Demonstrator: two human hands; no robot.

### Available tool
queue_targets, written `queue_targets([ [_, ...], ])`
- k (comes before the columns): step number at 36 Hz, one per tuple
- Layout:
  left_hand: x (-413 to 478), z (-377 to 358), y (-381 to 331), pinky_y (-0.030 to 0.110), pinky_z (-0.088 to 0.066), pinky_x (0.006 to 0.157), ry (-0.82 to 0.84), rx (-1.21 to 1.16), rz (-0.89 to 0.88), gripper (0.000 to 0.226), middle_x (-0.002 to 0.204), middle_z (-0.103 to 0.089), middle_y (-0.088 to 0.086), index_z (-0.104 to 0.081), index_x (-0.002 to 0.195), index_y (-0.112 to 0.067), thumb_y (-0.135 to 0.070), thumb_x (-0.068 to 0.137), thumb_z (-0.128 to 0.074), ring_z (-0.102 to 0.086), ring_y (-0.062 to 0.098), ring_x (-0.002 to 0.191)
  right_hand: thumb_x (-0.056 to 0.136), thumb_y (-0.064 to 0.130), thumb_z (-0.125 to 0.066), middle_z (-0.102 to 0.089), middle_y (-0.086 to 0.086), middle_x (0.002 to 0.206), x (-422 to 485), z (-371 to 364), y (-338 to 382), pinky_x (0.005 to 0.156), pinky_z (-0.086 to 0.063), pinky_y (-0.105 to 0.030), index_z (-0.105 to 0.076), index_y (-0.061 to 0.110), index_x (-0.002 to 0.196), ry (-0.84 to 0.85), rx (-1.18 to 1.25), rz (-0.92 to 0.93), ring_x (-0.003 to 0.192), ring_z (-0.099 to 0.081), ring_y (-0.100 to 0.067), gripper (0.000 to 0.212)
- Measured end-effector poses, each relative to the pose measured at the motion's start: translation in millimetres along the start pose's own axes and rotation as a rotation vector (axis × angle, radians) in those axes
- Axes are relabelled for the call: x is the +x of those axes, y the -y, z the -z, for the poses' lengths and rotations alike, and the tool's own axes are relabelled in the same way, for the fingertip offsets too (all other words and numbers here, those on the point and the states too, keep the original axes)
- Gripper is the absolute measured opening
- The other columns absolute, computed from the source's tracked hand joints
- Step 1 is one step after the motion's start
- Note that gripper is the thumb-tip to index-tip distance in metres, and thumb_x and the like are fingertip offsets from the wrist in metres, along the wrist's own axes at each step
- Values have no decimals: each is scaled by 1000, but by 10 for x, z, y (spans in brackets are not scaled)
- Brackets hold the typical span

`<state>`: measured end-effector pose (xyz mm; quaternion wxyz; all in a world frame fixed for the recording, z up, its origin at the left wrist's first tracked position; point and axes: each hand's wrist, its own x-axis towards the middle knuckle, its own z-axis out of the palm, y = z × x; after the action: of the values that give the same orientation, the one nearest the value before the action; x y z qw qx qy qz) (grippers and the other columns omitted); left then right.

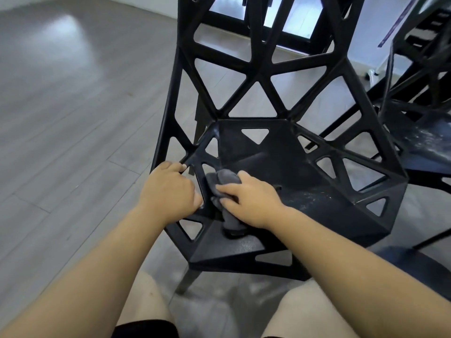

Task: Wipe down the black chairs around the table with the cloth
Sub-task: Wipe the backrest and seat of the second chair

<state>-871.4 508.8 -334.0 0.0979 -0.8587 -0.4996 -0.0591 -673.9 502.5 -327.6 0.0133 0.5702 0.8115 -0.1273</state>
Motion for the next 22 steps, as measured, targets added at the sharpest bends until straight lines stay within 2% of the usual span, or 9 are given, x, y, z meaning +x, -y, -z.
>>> queue_targets([
  [2, 9, 25, 2, 34, -50, 70, 12, -2, -1, 48, 38, -53, 1, -52, 31, -14, -31, 71, -31, -67, 27, 72, 95, 50, -41, -39, 2, 101, -149, 52, -266, 74, -37, -32, -48, 47, 133, 26, -28, -56, 103, -50, -23, 38],
  [5, 42, 35, -16, 35, -49, 63, -6, 5, -3, 46, 37, -50, 0, -53, 34, -14, -32, 71, -32, -62, 28, 63, 94, 48, -42, -45, -6, 117, -213, 126, -847, 87, -42, -38, -53, 42, 129, -35, -52, -392, 111, -51, -30, 38],
  [7, 76, 81, -25, 35, -45, 65, 18, 17, 7, 42, 46, -53, 0, -53, 42, -15, -31, 76, -34, -59, 28, 64, 93, 43, -42, -43, -13, 124, -211, 168, -1121, 91, -42, -42, -56, 34, 126, -82, -46, -619, 111, -50, -36, 37],
  [9, 87, 40, -35, 34, -40, 70, 48, 54, 30, 34, 65, -60, -1, -56, 57, -17, -32, 86, -44, -59, 26, 74, 90, 41, -43, -41, -16, 130, -181, 168, -1181, 93, -40, -44, -56, 28, 125, -112, -30, -787, 114, -48, -38, 40],
  [11, 102, 55, -89, 37, -42, 70, 61, 46, 86, 23, 71, -62, 3, -64, 66, -13, -30, 81, -62, -59, 30, 73, 89, 43, -44, -40, -17, 134, -124, 126, -1035, 95, -38, -45, -55, 24, 127, -115, -31, -855, 118, -45, -38, 44],
  [13, 129, 5, -165, 40, -44, 70, 39, -45, 168, 18, 76, -62, 8, -67, 72, -7, -24, 78, -67, -59, 33, 74, 88, 43, -44, -41, -16, 132, -91, 61, -745, 95, -38, -43, -56, 25, 126, -113, -47, -764, 117, -46, -38, 44],
  [15, 161, -73, -249, 41, -47, 72, 9, -152, 190, 15, 89, -62, 11, -67, 84, -4, -18, 79, -65, -59, 34, 84, 89, 44, -43, -42, -11, 127, -122, 7, -447, 92, -40, -40, -56, 32, 125, -83, -67, -534, 113, -49, -35, 40],
  [19, 203, -218, -446, 43, -45, 93, 48, -274, 92, 22, 107, -61, 12, -68, 96, -3, -18, 86, -55, -56, 34, 105, 93, 50, -43, -42, 1, 107, -332, 87, -361, 79, -40, -35, -51, 44, 129, 20, -18, -104, 104, -50, -26, 38],
  [22, 223, -297, -543, 40, -36, 103, 170, -260, 100, 28, 115, -59, 2, -64, 108, -12, -26, 93, -45, -52, 26, 111, 93, 52, -43, -41, 3, 103, -412, 140, -846, 79, -42, -33, -51, 48, 128, 45, -34, -156, 104, -51, -22, 37],
])
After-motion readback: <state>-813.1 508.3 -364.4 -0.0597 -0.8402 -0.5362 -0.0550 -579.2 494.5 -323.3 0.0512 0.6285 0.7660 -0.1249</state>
